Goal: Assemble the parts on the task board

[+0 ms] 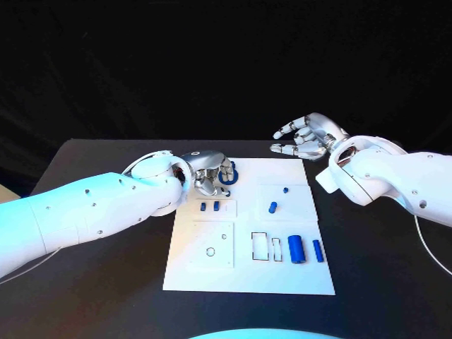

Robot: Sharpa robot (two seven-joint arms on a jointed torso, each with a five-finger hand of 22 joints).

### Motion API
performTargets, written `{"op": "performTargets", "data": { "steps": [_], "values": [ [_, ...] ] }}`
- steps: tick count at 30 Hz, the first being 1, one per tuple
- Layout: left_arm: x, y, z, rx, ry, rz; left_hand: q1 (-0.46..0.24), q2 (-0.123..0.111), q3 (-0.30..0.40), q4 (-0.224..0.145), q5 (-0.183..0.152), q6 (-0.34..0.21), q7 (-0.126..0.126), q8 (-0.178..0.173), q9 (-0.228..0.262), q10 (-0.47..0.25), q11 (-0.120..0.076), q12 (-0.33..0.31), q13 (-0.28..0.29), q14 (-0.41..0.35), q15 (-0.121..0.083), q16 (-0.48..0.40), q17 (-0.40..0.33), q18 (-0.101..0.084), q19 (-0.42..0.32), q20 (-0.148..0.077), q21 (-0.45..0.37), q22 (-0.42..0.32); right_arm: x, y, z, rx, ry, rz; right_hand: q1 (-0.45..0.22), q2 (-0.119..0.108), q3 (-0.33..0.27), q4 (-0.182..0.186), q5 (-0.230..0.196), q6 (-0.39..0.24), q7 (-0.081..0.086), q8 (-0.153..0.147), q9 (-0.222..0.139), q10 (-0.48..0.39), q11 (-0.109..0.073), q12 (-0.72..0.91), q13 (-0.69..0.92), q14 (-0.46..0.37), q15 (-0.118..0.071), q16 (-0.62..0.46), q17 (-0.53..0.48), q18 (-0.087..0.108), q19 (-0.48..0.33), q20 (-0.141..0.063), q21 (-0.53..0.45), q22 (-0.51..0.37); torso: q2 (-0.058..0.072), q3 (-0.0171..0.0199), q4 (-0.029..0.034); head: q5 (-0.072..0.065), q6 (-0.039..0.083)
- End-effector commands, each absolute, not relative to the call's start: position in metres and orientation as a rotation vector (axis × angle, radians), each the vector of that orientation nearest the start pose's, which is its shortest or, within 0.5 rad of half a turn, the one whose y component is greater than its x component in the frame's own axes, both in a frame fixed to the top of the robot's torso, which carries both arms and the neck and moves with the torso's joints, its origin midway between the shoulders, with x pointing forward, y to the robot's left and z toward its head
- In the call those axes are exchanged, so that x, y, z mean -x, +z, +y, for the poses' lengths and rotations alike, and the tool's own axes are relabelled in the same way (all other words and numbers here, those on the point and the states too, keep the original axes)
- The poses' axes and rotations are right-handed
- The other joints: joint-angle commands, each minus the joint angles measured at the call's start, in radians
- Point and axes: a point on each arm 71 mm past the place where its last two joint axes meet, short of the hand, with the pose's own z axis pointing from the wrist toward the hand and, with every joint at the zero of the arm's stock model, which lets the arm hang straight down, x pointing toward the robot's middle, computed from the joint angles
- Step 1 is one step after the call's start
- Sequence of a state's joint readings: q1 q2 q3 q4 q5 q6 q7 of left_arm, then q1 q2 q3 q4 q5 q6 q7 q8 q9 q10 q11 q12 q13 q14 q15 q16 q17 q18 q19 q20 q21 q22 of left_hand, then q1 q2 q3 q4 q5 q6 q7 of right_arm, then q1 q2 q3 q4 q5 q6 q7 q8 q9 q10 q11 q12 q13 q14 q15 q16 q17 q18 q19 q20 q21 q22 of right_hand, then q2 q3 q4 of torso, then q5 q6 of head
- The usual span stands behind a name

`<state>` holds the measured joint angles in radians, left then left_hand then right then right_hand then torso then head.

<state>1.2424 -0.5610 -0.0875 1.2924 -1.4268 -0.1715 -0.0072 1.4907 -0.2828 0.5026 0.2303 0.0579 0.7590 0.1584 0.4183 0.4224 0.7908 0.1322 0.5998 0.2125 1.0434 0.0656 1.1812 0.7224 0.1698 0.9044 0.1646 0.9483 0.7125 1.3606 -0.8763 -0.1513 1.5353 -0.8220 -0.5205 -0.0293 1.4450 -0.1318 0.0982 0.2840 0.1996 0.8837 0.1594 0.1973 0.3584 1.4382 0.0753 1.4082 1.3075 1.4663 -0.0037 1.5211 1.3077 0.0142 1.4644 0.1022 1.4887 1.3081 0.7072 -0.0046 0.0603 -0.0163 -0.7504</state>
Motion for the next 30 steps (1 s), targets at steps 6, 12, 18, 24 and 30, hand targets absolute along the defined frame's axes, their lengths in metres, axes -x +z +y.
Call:
{"op": "performTargets", "data": {
  "steps": [6,12,18,24,30],
  "values": [
    [-0.518,-0.205,0.103,-0.410,-0.681,1.822,-0.014,0.000,0.019,-0.005,-0.002,0.024,-0.003,-0.011,-0.014,0.023,-0.005,0.009,-0.007,0.042,-0.005,0.052,0.042,0.014,0.013,-0.003,0.026,0.020,-0.501,-0.142,-0.226,-0.423,0.871,1.562,-0.006,0.005,0.000,0.004,0.005,-0.010,-0.001,0.003,-0.001,-0.004,-0.002,-0.005,0.112,0.077,0.002,-0.006,0.155,0.007,0.068,-0.001,-0.003,0.208,0.000,0.0009,-0.0011,-0.002,-0.001],
    [-0.519,-0.208,0.100,-0.415,-0.651,1.847,-0.020,0.000,0.037,-0.015,-0.002,0.050,-0.010,-0.015,-0.025,0.045,-0.012,0.026,-0.006,0.090,-0.011,0.104,0.094,0.003,0.055,-0.006,0.085,0.089,-0.501,-0.142,-0.226,-0.422,0.871,1.562,-0.006,0.005,0.000,0.004,0.005,-0.010,-0.001,0.003,-0.001,-0.004,-0.002,-0.005,0.112,0.077,0.002,-0.006,0.155,0.007,0.068,-0.001,-0.003,0.208,0.001,-0.0003,-0.0014,-0.006,-0.002],
    [-0.519,-0.208,0.098,-0.417,-0.642,1.859,-0.019,0.000,0.043,-0.021,-0.002,0.053,-0.008,-0.018,-0.029,0.049,-0.015,0.029,-0.006,0.095,-0.013,0.112,0.098,0.002,0.057,-0.008,0.093,0.097,-0.501,-0.142,-0.226,-0.421,0.872,1.561,-0.005,0.005,0.001,0.003,0.006,-0.010,-0.001,0.004,-0.001,-0.004,-0.002,-0.006,0.111,0.076,0.002,-0.006,0.154,0.007,0.067,-0.001,-0.004,0.208,0.001,-0.0006,0.0000,-0.007,-0.007],
    [-0.519,-0.209,0.098,-0.416,-0.641,1.863,-0.018,0.005,0.055,-0.027,-0.002,0.060,-0.007,-0.020,-0.033,0.055,-0.017,0.035,-0.005,0.109,-0.015,0.128,0.117,-0.001,0.066,-0.009,0.110,0.117,-0.501,-0.142,-0.225,-0.420,0.871,1.559,-0.005,0.005,0.001,0.003,0.006,-0.010,-0.001,0.004,-0.001,-0.004,-0.002,-0.006,0.111,0.076,0.002,-0.006,0.154,0.007,0.067,-0.001,-0.004,0.208,0.000,-0.0026,-0.0003,-0.008,-0.009],
    [-0.520,-0.209,0.097,-0.413,-0.648,1.862,-0.019,0.006,0.068,-0.034,-0.002,0.067,-0.007,-0.024,-0.038,0.063,-0.020,0.042,-0.003,0.122,-0.017,0.146,0.133,-0.005,0.077,-0.011,0.130,0.140,-0.501,-0.142,-0.225,-0.419,0.871,1.561,-0.005,0.005,0.001,0.003,0.006,-0.010,-0.001,0.004,-0.001,-0.004,-0.002,-0.006,0.111,0.076,0.002,-0.006,0.154,0.007,0.067,-0.001,-0.004,0.208,-0.001,-0.0010,0.0001,-0.008,-0.010]
  ]
}}
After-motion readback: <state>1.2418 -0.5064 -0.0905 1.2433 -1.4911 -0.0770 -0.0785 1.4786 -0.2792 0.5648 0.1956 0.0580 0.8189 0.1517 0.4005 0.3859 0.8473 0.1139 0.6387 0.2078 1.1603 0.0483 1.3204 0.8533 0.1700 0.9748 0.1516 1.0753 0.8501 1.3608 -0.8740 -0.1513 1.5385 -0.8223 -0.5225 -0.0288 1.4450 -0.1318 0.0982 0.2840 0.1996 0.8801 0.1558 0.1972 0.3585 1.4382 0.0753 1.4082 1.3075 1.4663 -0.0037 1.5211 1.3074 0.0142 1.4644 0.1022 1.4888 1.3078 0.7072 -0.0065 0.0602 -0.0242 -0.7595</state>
